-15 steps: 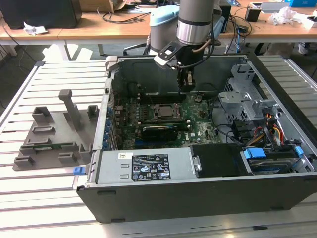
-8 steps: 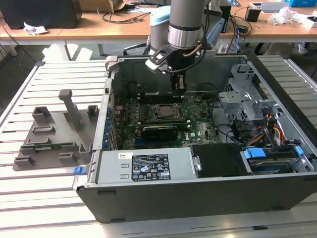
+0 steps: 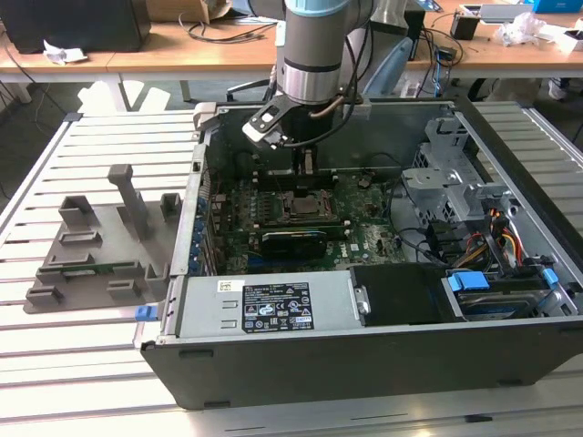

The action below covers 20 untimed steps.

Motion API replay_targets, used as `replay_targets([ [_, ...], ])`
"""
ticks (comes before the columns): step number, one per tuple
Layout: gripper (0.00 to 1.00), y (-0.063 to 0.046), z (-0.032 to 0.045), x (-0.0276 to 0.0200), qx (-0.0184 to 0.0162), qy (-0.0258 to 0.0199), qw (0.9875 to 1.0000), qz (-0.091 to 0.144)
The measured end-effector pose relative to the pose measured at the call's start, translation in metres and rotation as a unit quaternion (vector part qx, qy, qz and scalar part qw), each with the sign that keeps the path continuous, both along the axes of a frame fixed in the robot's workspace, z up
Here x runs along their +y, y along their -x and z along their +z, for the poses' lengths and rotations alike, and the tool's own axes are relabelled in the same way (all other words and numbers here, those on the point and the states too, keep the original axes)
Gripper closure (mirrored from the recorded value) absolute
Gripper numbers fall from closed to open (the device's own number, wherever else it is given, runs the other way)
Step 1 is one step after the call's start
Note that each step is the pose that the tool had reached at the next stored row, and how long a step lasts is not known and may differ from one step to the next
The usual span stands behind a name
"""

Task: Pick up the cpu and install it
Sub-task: 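Close the cpu cover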

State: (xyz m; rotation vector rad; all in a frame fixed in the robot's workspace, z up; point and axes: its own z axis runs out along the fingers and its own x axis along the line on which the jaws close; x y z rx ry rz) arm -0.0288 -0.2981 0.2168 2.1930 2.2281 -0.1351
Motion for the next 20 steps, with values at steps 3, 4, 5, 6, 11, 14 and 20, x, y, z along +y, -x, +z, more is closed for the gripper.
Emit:
replay_targets([
  [3, 0.89, 0.006, -0.0029, 0.0, 0.0, 0.0001, 1.0, 0.0],
  [4, 0.89, 0.008, -0.0032, -0.0001, 0.0001, 0.0001, 1.0, 0.0],
  [5, 0.89, 0.01, -0.0038, 0.0, 0.0, 0.0, 1.0, 0.0],
  [6, 0.89, 0.011, -0.0043, 0.0001, -0.0001, -0.0001, 1.0, 0.0],
  [11, 0.89, 0.018, -0.0074, 0.0001, 0.0, -0.0001, 1.0, 0.0],
  [14, 0.89, 0.02, -0.009, 0.0001, 0.0, -0.0003, 1.0, 0.0],
  [20, 0.89, 0.02, -0.0114, 0.0001, 0.0001, -0.0006, 1.0, 0.002],
])
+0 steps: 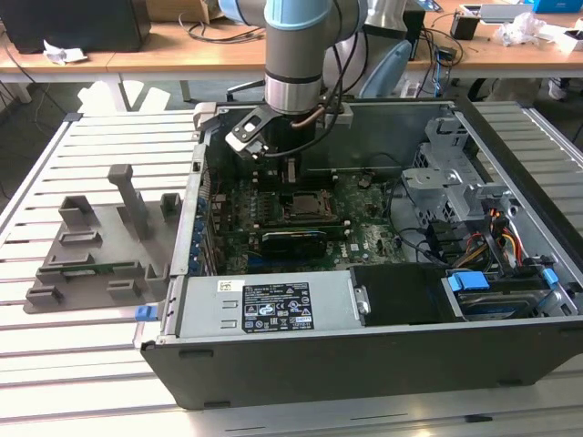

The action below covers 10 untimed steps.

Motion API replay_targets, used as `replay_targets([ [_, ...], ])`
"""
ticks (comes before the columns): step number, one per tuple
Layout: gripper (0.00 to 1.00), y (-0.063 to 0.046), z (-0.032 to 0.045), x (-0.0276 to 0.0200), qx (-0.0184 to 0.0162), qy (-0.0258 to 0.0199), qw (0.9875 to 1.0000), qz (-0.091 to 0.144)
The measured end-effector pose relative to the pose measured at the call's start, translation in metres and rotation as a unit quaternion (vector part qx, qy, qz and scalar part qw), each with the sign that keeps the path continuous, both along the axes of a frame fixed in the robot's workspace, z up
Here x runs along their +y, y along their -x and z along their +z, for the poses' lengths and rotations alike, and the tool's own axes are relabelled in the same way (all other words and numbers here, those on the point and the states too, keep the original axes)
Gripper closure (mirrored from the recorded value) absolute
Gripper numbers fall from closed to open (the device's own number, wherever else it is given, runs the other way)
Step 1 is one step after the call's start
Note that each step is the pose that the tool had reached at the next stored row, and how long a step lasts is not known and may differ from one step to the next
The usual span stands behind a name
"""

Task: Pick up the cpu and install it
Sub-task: 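Close the cpu cover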

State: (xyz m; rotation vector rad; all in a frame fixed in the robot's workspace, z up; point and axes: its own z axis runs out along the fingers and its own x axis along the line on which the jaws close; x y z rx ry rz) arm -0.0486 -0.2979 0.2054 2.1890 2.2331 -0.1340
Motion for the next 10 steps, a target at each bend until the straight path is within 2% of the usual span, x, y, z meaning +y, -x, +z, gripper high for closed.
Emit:
replay_targets([
  [6, 0.89, -0.015, -0.0003, 0.0, 0.001, -0.0001, 1.0, 0.004],
  [8, 0.89, -0.024, -0.0012, 0.0001, 0.0025, -0.0002, 1.0, 0.005],
  [10, 0.89, -0.042, -0.0021, -0.0001, 0.0048, 0.0002, 1.0, 0.007],
])
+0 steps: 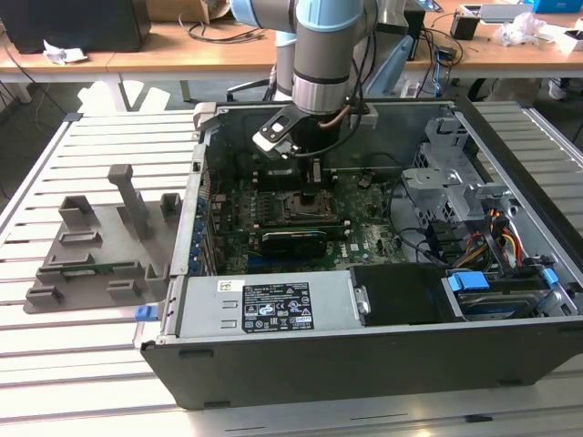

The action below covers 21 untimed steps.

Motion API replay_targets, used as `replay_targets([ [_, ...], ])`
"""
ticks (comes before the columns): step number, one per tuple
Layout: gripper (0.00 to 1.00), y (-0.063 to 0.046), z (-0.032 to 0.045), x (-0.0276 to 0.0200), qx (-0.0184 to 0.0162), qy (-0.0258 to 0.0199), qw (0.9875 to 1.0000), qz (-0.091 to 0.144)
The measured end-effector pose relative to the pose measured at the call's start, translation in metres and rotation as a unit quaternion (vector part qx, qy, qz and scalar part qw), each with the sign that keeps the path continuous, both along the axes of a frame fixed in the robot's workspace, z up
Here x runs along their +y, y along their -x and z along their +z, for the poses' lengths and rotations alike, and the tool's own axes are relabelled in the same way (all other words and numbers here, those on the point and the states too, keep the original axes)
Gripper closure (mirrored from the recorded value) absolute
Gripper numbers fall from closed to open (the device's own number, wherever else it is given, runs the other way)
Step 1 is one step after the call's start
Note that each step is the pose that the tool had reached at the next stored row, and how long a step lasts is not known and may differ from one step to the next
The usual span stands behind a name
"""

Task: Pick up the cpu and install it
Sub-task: 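Close the cpu cover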

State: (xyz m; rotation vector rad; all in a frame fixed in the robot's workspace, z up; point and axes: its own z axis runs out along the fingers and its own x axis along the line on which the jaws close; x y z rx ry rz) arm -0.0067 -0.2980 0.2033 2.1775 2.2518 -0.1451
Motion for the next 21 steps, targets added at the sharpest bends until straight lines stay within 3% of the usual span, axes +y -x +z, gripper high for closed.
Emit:
replay_targets([
  [2, 0.89, -0.011, -0.0001, 0.0002, 0.0001, -0.0004, 1.0, 0.0],
  [4, 0.89, -0.011, 0.0061, 0.0002, 0.0001, -0.0006, 1.0, 0.0],
  [6, 0.89, -0.011, 0.0186, 0.0001, 0.0002, -0.0003, 1.0, 0.001],
  [8, 0.89, -0.008, 0.02, 0.0001, -0.0001, -0.0033, 1.0, 0.002],
  [9, 0.89, -0.007, 0.02, 0.0001, 0.0, -0.0087, 1.0, 0.004],
  [11, 0.89, -0.004, 0.0196, 0.0001, -0.0001, -0.0308, 0.9995, 0.009],
  [12, 0.89, -0.002, 0.0193, -0.0003, 0.0, -0.0359, 0.9993, 0.01],
  [16, 0.89, 0.009, 0.0177, -0.0055, -0.0003, -0.0362, 0.9993, 0.012],
  [17, 0.89, 0.017, 0.0174, -0.0061, -0.0007, -0.0335, 0.9994, 0.013],
  [21, 0.89, 0.026, 0.014, -0.0067, -0.0007, -0.0328, 0.9994, 0.013],
])
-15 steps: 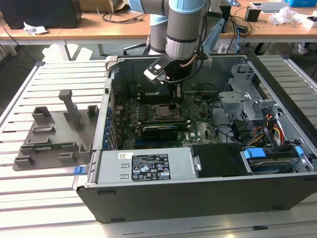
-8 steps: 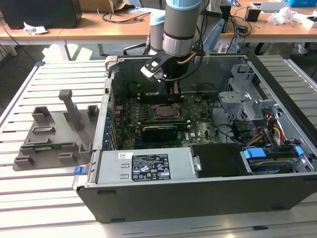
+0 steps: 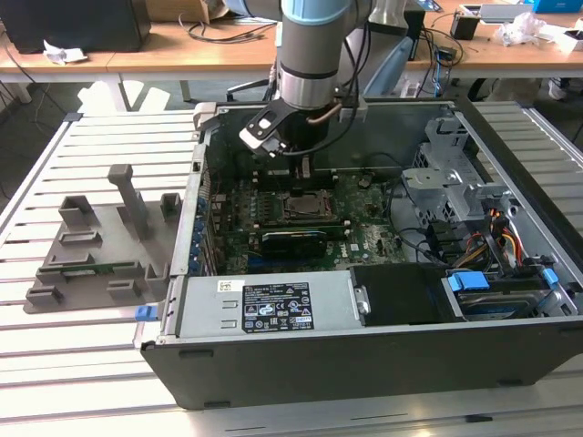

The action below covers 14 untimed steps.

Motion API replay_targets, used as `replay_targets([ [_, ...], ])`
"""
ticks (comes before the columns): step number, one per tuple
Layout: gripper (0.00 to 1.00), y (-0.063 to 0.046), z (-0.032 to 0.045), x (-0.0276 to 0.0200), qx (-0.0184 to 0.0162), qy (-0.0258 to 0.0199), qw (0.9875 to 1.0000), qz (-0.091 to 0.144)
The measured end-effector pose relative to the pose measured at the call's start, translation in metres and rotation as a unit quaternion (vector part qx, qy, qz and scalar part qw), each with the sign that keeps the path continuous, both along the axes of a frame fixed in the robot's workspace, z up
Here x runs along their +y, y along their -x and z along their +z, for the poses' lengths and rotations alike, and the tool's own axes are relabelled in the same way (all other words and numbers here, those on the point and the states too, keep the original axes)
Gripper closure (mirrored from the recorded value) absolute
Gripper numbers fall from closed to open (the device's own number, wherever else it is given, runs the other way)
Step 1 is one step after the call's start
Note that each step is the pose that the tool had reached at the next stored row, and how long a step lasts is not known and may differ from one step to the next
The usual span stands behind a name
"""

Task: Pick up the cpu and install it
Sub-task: 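Close the cpu cover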

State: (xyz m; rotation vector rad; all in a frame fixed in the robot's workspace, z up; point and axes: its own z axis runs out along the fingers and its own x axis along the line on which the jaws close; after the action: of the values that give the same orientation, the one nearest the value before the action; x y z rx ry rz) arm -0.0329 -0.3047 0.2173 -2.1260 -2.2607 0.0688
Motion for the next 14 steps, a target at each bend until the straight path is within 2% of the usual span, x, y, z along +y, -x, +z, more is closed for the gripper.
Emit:
replay_targets([
  [5, 0.89, 0.012, -0.0067, -0.0011, 0.0, 0.0, 1.0, 0.001],
  [8, 0.89, 0.013, -0.0114, -0.0011, 0.0, 0.0, 1.0, 0.002],
  [14, 0.89, 0.013, -0.0128, -0.0012, 0.0001, 0.0001, 1.0, 0.004],
])
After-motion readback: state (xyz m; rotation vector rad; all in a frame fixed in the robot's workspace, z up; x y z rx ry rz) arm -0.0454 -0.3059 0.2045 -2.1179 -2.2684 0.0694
